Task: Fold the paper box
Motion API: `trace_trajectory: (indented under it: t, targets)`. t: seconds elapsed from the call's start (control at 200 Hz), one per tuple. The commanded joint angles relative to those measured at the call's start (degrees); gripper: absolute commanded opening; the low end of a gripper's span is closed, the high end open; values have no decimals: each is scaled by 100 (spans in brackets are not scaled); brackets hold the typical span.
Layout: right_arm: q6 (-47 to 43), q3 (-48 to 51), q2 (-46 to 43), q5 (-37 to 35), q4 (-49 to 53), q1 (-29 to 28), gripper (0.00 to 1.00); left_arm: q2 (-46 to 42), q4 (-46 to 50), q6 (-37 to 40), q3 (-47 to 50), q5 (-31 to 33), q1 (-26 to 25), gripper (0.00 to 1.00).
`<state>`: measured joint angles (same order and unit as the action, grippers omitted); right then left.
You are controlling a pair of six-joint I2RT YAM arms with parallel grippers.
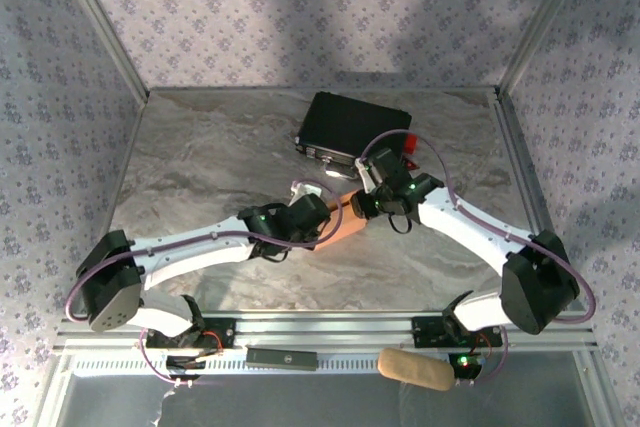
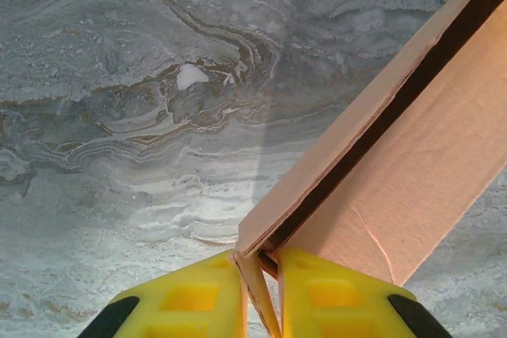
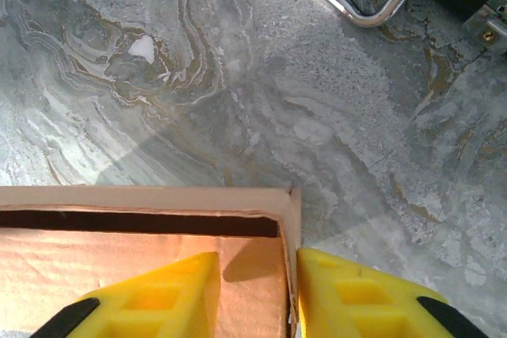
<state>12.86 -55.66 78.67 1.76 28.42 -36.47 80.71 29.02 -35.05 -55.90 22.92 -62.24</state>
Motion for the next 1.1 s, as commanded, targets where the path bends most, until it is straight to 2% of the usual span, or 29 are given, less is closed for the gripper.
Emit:
trace_trajectory:
  t: [0.0, 0.245, 0.32, 0.435, 0.545, 0.705, 1.094]
  targets:
    - [340, 101, -276, -63, -9, -84, 31, 92, 234, 16, -237, 256, -56, 15]
    - [515, 103, -547, -232, 212, -203, 32, 226, 316, 54, -345, 401, -68, 10]
    - [698, 23, -751, -470, 473, -135, 38, 313, 403, 132, -420, 475, -69, 9]
    - [781, 31, -1216, -328, 516, 89, 47, 401, 402, 331, -521, 494, -69, 9]
    - [758, -48, -1346, -105, 576, 413, 49, 529, 469, 428, -665, 531, -69, 9]
    - [524, -115, -1241, 279, 646, 736, 49, 580, 517, 505, -772, 583, -78, 8]
    - [-35, -232, -576, 251, 709, 719, 41, 723, 639, 657, -914, 628, -87, 8]
